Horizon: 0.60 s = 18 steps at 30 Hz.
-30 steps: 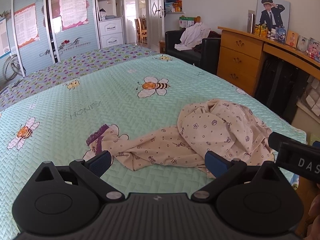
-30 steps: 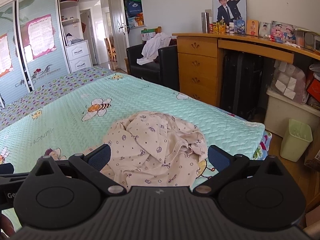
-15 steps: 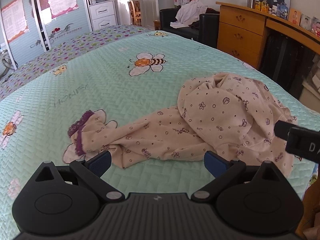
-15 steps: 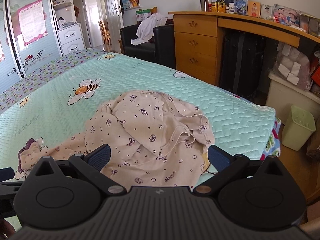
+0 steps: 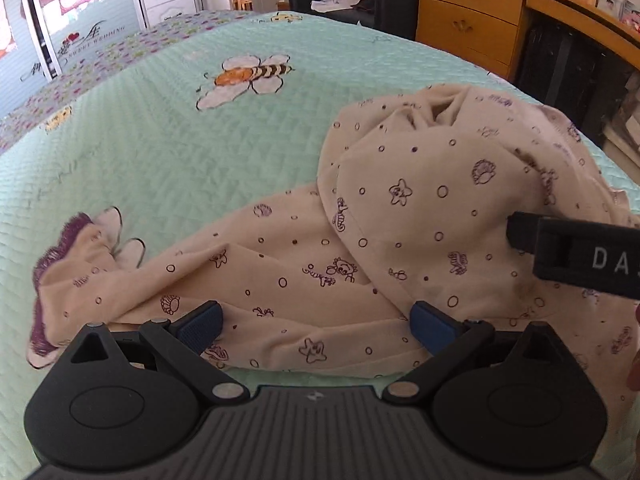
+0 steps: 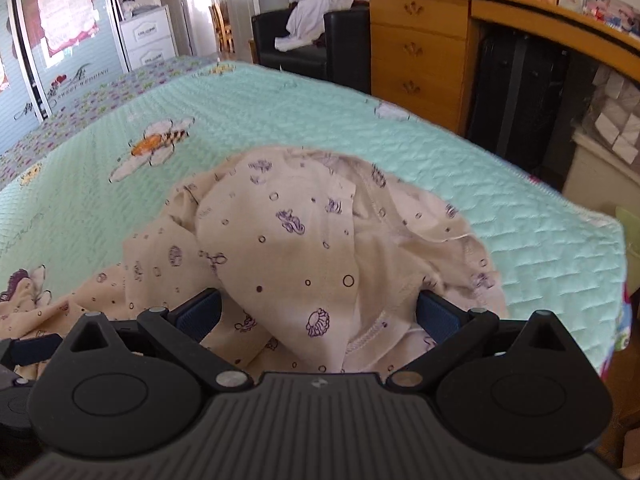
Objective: Fold clothes
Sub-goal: 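Close the right gripper on the garment while the left gripper grasps it too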
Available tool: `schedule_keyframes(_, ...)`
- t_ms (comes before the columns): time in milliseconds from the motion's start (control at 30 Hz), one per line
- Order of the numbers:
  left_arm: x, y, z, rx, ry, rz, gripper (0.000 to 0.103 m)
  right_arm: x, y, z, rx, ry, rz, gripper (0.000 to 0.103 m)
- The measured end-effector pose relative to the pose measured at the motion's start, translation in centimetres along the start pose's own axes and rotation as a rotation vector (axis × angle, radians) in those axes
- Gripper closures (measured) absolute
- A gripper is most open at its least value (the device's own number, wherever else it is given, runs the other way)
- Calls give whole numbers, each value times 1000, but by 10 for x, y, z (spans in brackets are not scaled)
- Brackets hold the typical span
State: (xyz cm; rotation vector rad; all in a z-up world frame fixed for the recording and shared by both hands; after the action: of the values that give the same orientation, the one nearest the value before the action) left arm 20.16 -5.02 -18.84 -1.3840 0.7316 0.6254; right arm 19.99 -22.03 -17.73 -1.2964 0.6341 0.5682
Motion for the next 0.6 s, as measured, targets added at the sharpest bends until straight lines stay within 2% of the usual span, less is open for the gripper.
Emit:
schedule_keyframes(100, 0, 5, 2, -26, 7, -27, 0, 12, 13, -3, 13, -27, 38, 1)
schedule_keyframes(200, 0, 8, -1, -9, 0, -51, 0, 10, 22, -1, -45, -14, 20, 1)
schedule_keyframes(333, -1, 9, -4, 7, -15, -79, 0, 7, 26, -18, -83, 15, -12, 0)
schedule_keyframes(433, -6, 6, -6, 33, -21, -113, 0, 5, 25, -25, -133, 7, -27, 0)
schedule_keyframes(533, -12, -2, -8, 45, -9, -140, 9, -1, 18, -22, -155, 5, -43, 3)
schedule_keyframes(600, -10, -10, -8, 31, 15, -145, 8, -5, 9, -21, -141, -5, -70, 2)
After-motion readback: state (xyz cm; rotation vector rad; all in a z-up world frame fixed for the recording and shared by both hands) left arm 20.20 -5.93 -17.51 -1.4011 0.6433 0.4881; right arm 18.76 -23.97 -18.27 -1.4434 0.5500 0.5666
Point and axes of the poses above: each gripper's, at about its wrist camera, not at the fingertips, and x roughly the way its jaws point, z to its left, y to its underside, the point moved 5 cm from there along x, roughly the way its jaws point
